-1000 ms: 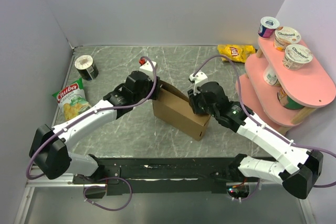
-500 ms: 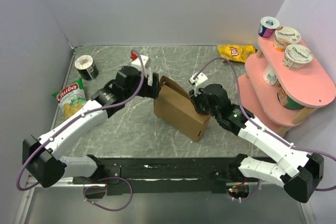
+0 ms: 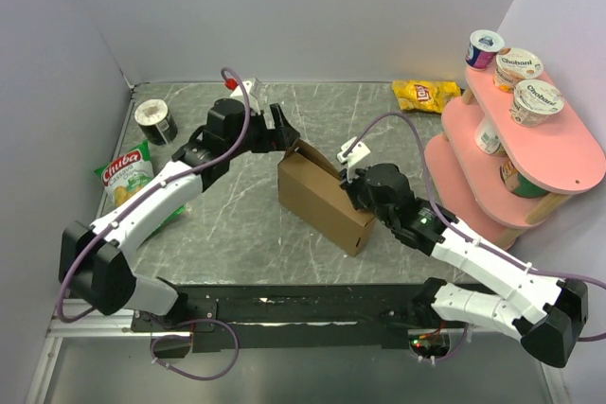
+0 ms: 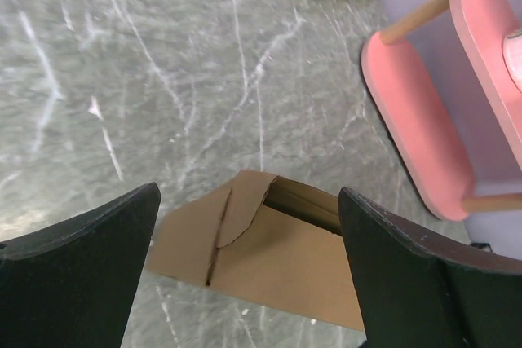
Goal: Fold the paper box
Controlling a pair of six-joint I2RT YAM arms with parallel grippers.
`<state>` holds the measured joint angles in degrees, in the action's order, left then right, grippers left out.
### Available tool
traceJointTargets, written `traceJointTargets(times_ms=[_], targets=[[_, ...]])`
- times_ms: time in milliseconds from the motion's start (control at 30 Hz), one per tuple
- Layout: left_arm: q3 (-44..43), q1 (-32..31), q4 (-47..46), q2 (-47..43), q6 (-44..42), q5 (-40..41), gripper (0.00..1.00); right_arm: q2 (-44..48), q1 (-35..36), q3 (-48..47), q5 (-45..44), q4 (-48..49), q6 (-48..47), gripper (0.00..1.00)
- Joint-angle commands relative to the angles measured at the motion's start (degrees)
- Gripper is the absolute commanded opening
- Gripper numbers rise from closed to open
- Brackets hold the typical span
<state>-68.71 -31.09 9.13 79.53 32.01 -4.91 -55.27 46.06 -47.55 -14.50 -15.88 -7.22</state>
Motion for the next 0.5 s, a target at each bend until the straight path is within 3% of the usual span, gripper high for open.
traceJointTargets(times_ms=[0, 167, 467], targets=[[-3.5, 0.0, -4.2, 2.7, 3.5, -5.8, 0.97, -0.8, 1.4, 1.7, -3.7, -1.2, 0.3, 0.2], [-2.8, 0.0, -5.3, 5.4, 3.9, -7.1, 0.99, -1.4, 2.6, 2.4, -5.0, 0.0, -0.2, 0.2], [-3.8, 0.0, -6.4, 7.2, 4.5, -6.9, 0.95, -2.9, 4.9, 3.1, -8.2, 0.1, -0.7, 0.19]])
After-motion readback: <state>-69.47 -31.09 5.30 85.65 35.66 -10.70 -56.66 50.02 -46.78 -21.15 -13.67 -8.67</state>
